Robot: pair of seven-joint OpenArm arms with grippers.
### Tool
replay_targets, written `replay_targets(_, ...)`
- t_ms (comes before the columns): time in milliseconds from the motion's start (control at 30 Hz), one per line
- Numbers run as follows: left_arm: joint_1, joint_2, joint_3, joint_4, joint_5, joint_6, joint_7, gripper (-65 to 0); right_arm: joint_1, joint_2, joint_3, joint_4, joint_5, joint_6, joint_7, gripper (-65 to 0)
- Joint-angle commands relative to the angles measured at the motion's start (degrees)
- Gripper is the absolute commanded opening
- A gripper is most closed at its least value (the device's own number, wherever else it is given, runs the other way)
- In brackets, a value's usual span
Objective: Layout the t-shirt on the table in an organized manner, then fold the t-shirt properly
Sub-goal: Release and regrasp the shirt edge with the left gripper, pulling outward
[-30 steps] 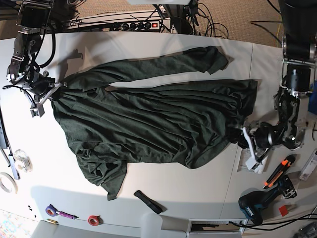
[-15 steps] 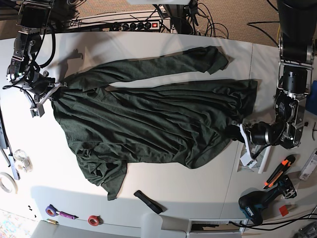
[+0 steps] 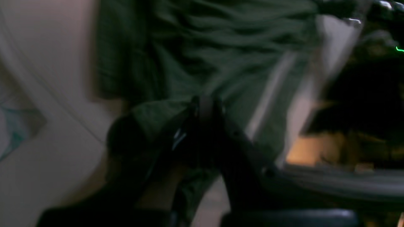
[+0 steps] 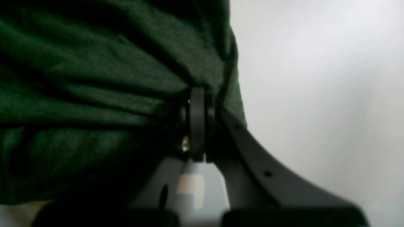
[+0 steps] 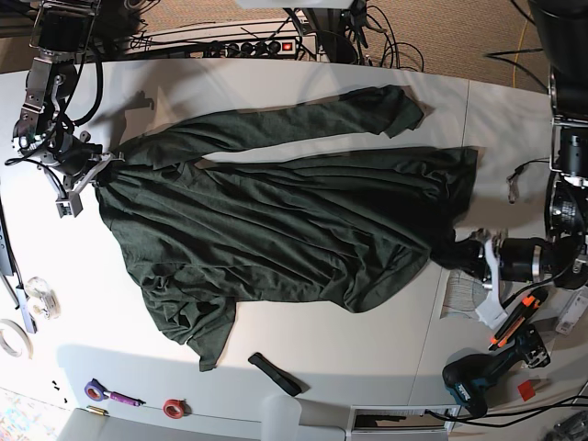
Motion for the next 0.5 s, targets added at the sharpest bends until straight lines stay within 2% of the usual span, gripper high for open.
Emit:
replay_targets(0,-1.14,-1.44,-0.46,0.76,-0.77,-0.03,-0.55,-65.0,0.15,0.83,0.24,0.24,-1.05,-0.44,-0.92,-65.0)
replay_targets(233,5.66,-3.06,-0.46,6.36,-0.77,-0.03,-0.55,-65.0,0.15,0.83,0.24,0.22,-1.29,-0.44,-0.74,-65.0)
replay_targets(467,16.94,-6.82,-0.46,24.02,-0.77,-0.03,-0.55,-65.0,0.15,0.83,0.24,0.22,-1.49,-0.44,-0.83,-65.0)
